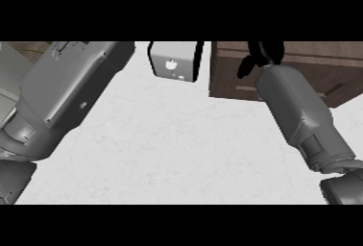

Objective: Pick up the can, place it into the drawer and close the drawer

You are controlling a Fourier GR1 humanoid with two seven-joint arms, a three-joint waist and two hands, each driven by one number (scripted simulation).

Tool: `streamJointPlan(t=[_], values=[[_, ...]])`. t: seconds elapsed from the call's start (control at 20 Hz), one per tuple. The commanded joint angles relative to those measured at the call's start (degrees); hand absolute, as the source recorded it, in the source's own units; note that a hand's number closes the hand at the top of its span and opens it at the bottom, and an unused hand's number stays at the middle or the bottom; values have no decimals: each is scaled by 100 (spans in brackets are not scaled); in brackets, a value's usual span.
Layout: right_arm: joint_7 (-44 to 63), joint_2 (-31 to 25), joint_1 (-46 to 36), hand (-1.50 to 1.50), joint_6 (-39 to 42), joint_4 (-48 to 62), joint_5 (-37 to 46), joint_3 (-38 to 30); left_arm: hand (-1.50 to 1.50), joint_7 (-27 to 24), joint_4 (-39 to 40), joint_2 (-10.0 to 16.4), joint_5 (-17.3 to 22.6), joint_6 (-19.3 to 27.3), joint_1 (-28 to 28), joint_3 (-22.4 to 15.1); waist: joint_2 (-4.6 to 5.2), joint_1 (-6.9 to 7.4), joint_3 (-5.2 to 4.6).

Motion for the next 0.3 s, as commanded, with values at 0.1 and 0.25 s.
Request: streamJointPlan(t=[0.1, 0.25], values=[[-237, 263, -614, -150, -144, -162, -597, -543, -150, 107, -487, 300, 28, -117, 417, 21, -82, 131, -38], [-528, 291, -471, -150, -248, -68, -668, -635, -150, 125, -889, 351, 118, -169, 743, 56, -95, 132, -39]])
